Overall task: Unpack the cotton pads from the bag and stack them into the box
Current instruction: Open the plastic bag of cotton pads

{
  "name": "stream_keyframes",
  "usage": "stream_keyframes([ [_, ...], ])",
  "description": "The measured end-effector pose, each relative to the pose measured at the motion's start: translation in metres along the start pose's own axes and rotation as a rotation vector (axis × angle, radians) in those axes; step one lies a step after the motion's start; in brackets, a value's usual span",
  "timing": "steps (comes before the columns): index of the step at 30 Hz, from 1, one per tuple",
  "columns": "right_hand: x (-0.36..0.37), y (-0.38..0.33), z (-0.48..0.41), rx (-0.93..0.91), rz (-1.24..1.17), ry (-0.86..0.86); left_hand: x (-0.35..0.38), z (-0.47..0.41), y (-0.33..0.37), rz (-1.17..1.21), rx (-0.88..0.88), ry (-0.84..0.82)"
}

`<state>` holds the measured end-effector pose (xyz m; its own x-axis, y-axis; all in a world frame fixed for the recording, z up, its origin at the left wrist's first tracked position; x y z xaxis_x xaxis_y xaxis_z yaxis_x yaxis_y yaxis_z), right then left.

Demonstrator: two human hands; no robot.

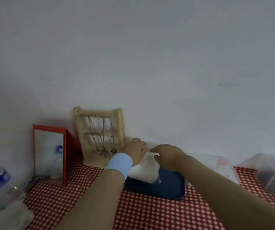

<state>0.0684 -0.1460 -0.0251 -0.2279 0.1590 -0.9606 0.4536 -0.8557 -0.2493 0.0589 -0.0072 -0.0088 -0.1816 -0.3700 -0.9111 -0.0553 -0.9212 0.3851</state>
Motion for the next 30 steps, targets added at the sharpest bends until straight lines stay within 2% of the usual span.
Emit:
stream_keyframes([
  [4, 0.025, -0.001, 0.000, -0.002, -0.062, 0.027, 0.022, -0.009, -0.025, -0.087, -0.139, 0.029],
  [9, 0.044, 0.008, 0.021, -0.010, -0.169, 0.232, 0.043, -0.001, -0.043, -0.017, -0.234, 0.127],
  [12, 0.046, 0.007, 0.047, -0.030, -0.199, 0.316, 0.048, 0.023, -0.030, 0.026, -0.153, 0.192],
  [16, 0.032, 0.008, 0.088, -0.032, -0.206, 0.477, 0.040, 0.069, -0.003, 0.173, 0.067, 0.365],
  [19, 0.027, 0.016, 0.109, 0.051, -0.228, 0.427, 0.035, 0.100, 0.020, 0.187, 0.176, 0.461],
  [21, 0.031, 0.022, 0.117, 0.103, -0.283, 0.323, 0.036, 0.117, 0.034, 0.176, 0.172, 0.452],
  [24, 0.038, 0.025, 0.127, 0.138, -0.256, 0.289, 0.041, 0.130, 0.046, 0.199, 0.134, 0.404],
  [28, 0.045, 0.023, 0.132, 0.155, -0.276, 0.376, 0.055, 0.135, 0.046, 0.314, 0.125, 0.395],
  [30, 0.039, 0.021, 0.135, 0.188, -0.309, 0.448, 0.052, 0.136, 0.042, 0.349, 0.129, 0.457],
])
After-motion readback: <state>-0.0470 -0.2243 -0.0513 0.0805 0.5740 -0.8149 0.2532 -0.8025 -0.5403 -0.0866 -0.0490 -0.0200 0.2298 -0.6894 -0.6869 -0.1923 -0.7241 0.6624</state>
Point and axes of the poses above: each hand's wrist, its own z-axis away from the middle knuckle, its own x-axis out of the palm, y = z × x, the point moved 6 cm from there along -z, towards the middle knuckle, and after that the axes turned 3 degrees about z, right-handed, at the moved point
